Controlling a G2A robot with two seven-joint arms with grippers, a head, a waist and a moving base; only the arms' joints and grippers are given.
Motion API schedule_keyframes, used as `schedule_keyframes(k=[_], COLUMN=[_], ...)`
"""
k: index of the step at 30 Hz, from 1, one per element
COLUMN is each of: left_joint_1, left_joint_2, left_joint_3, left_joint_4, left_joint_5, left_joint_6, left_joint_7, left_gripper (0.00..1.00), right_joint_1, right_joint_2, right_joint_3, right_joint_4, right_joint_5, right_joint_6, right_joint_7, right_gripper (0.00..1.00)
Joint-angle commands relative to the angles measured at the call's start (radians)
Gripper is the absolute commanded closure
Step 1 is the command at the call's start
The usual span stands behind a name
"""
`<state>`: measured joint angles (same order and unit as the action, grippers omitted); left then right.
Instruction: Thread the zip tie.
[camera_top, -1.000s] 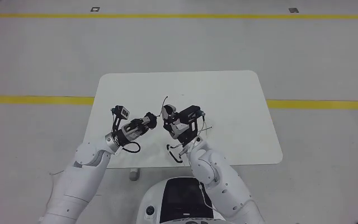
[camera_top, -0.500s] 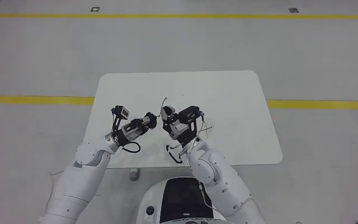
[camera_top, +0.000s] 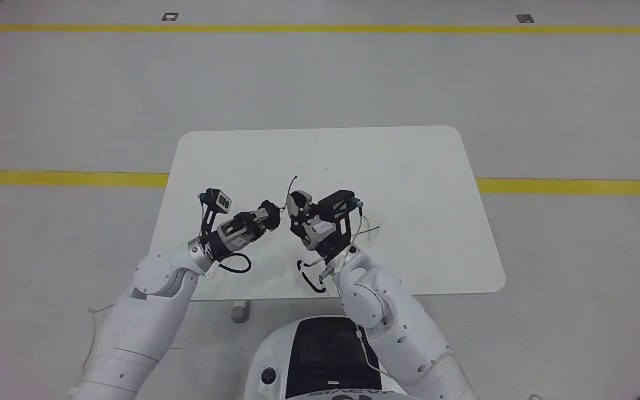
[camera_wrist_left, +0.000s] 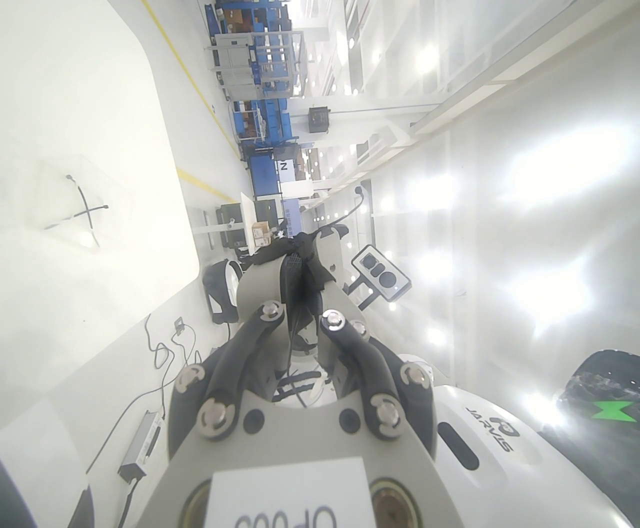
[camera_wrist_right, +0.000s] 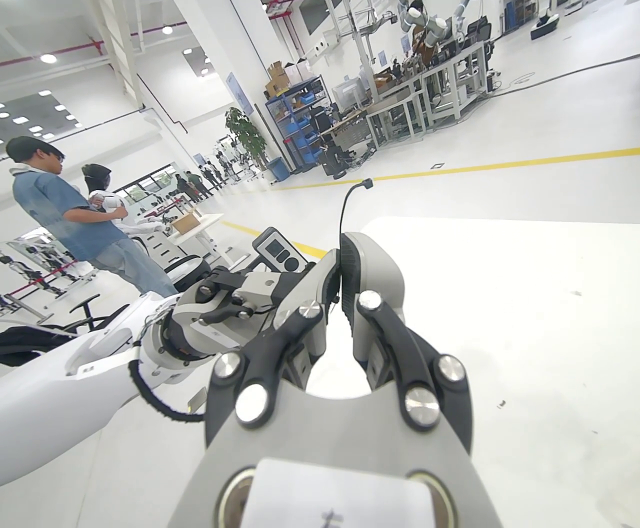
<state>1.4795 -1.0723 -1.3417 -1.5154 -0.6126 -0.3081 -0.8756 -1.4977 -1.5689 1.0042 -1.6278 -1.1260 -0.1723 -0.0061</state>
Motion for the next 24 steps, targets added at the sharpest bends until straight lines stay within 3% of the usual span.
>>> schedule_keyframes(k=[1,22,23,24], left_joint_1=[0.0,0.0,0.0,0.0], left_joint_2=[0.0,0.0,0.0,0.0], left_joint_3=[0.0,0.0,0.0,0.0], left_joint_4=[0.0,0.0,0.0,0.0], left_joint_5=[0.0,0.0,0.0,0.0], left_joint_6=[0.0,0.0,0.0,0.0], left_joint_7=[0.0,0.0,0.0,0.0], left_gripper=[1.0,1.0,1.0,1.0], right_joint_1=[0.001,-0.004,-0.004,-0.004], right_joint_2=[0.001,0.018,0.018,0.02], right_joint_3=[-0.001,-0.015,-0.015,-0.016], right_joint_4=[0.001,-0.008,-0.01,-0.013], right_joint_5=[0.002,0.017,0.015,0.008], right_joint_6=[0.001,0.013,0.014,0.016], right_joint_7=[0.0,0.0,0.001,0.002], right_gripper=[1.0,1.0,0.76,0.11])
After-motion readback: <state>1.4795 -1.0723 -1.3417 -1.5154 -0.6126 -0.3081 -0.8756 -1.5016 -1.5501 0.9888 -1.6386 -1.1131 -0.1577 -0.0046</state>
